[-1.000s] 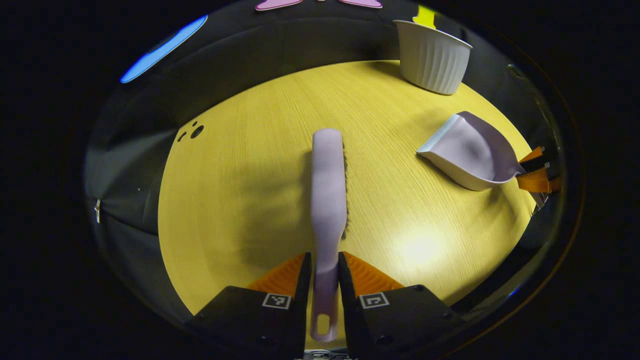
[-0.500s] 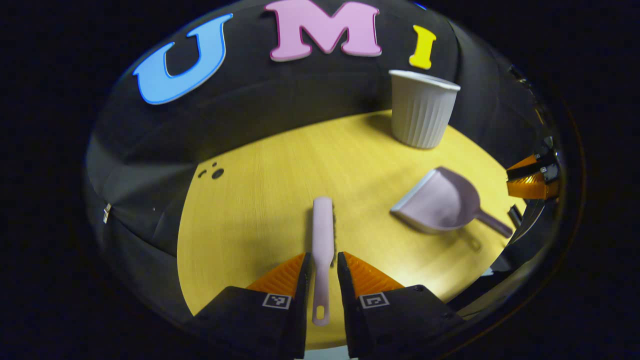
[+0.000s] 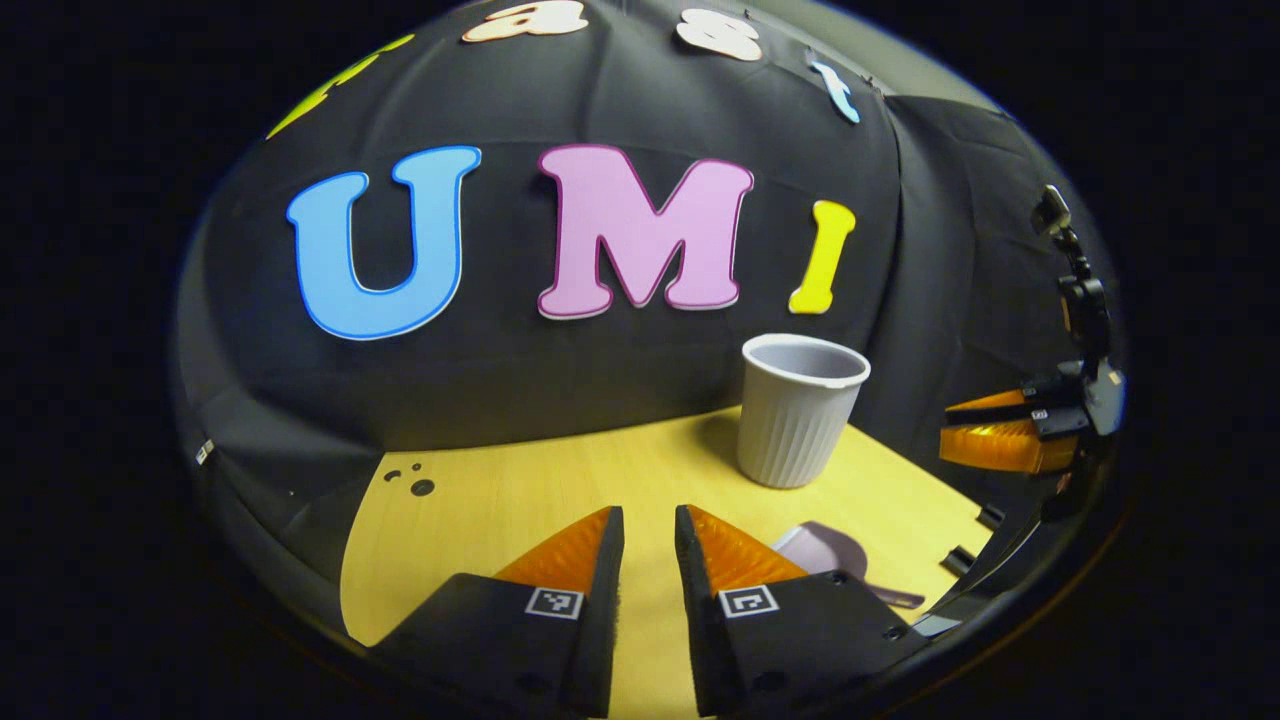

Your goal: Pick up the small broom and dustpan from the desktop, sweep the trash into the dustpan with the broom, and then empty the trash into the garbage bin.

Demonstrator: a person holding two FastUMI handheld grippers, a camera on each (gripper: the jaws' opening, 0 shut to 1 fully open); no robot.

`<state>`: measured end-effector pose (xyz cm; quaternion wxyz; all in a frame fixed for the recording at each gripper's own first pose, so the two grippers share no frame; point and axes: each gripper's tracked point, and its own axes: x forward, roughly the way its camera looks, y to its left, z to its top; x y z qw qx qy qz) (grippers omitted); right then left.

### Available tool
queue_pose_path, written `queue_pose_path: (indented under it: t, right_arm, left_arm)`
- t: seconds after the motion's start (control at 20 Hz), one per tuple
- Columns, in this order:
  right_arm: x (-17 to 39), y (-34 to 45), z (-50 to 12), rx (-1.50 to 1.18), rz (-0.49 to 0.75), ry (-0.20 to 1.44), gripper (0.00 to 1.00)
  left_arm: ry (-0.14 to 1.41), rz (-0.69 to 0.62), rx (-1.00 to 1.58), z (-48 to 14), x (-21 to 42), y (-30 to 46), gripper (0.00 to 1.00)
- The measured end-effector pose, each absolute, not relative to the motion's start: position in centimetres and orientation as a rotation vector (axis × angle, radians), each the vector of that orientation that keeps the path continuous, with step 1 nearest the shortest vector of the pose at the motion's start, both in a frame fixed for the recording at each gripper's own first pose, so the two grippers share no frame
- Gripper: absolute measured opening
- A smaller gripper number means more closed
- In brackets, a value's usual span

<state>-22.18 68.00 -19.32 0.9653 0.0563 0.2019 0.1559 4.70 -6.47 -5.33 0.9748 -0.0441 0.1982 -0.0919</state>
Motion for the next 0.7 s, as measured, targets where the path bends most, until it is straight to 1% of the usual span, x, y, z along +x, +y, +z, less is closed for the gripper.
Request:
queue_pose_path:
  t: [0.05, 0.1, 0.15, 0.25, 0.7]
  right_arm:
    - [-22.1, 67.8, -18.8, 0.108, 0.314, 0.387, 0.37]
    - [-22.0, 67.7, -18.2, 0.104, 0.313, 0.371, 0.37]
    - [-21.9, 67.5, -17.8, 0.101, 0.309, 0.356, 0.41]
    - [-21.8, 67.5, -17.4, 0.112, 0.303, 0.346, 0.41]
    - [-21.3, 67.3, -17.1, 0.122, 0.275, 0.348, 0.41]
  left_arm:
    - [0.365, -0.182, -0.101, -4.0, 4.9, -6.4, 0.35]
    - [0.332, -0.186, -0.108, -3.1, 5.0, -6.5, 0.35]
    - [0.308, -0.190, -0.110, -2.4, 5.0, -6.5, 0.35]
    - [0.285, -0.198, -0.100, -2.1, 4.6, -6.3, 0.34]
    - [0.322, -0.203, -0.097, -3.1, 4.2, -6.0, 0.34]
